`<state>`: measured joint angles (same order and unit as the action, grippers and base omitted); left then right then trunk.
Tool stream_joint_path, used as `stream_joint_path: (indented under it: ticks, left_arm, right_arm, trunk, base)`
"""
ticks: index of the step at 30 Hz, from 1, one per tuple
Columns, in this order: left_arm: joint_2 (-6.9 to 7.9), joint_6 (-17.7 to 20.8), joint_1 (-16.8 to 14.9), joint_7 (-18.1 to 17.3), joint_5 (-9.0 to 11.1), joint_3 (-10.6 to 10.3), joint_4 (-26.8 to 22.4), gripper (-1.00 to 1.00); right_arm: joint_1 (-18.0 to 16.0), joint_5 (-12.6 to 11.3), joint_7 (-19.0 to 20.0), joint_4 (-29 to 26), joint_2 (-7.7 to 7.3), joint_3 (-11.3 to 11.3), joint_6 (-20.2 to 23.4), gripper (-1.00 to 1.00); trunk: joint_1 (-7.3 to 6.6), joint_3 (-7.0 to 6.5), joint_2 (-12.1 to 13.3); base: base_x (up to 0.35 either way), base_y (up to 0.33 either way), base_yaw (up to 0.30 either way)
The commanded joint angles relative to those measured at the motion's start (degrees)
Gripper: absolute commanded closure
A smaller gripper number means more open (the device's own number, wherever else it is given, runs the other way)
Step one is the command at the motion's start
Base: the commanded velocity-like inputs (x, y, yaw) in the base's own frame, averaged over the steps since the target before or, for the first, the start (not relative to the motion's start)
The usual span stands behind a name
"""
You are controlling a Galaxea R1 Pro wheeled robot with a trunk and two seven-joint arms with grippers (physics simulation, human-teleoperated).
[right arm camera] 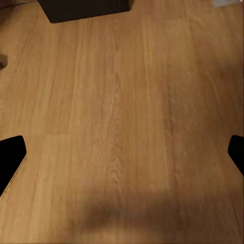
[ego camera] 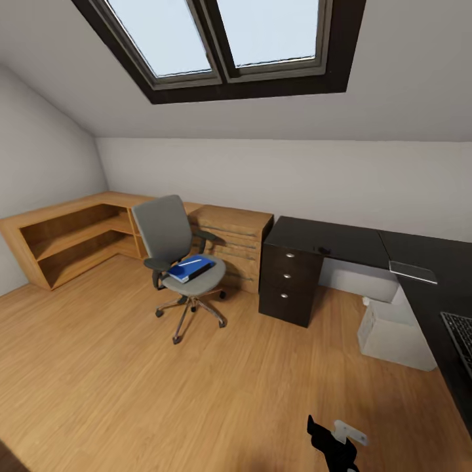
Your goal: In the bedroom, organize the workspace by keeping the computer under the desk, ensuring the monitor is on the desk, placing the keyboard on the desk next to the monitor, placing the mouse on the desk next to the keyboard, moving the folder from the swivel chair onto the desk next to the mouse, stacking the notebook on top of the folder with the pen on top of the notebook, and positioning the swivel chair next to the desk.
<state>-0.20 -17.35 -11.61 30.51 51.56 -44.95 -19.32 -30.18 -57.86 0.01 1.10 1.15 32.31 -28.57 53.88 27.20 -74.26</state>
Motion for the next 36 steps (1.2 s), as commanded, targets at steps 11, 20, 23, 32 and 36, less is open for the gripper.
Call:
stream_joint_path:
  ticks: [11,20,23,32,36]
  left_arm:
    - [0.03,-0.3,0.0,0.3,0.6,-0.5,0.0,-1.00]
    - [0.03,-0.3,-0.1,0.3,0.6,-0.5,0.0,-1.00]
    - [0.03,-0.3,0.0,0.3,0.6,-0.5,0.0,-1.00]
    - [0.03,-0.4,0.0,0.3,0.6,-0.4,0.0,-1.00]
    - [0.03,-0.4,0.0,0.3,0.6,-0.3,0.0,-1.00]
  right_arm:
    - [-0.1,-0.4,0.0,0.1,0.07,0.5,-0.2,-1.00]
    - [-0.1,-0.3,0.1,0.0,0.21,0.6,-0.2,-1.00]
    - [-0.1,-0.3,0.1,0.1,0.24,0.6,-0.2,-1.00]
    - [-0.1,-0.4,0.1,0.1,0.21,0.6,-0.2,-1.00]
    - [-0.1,-0.4,0.1,0.1,0.21,0.6,-0.2,-1.00]
  trunk:
    - [-2.39,-2.15,4.4]
    - [-4.37,-3.77,8.0]
    - [-5.02,-4.31,9.2]
    - [-6.12,-5.21,11.2]
    - [-6.12,-5.21,11.2]
  base:
    - [0.333,0.071,-0.142]
    - [0.333,0.074,-0.013]
    - [0.333,0.074,-0.003]
    - [0.333,0.045,-0.173]
    - [0.317,0.004,-0.285]
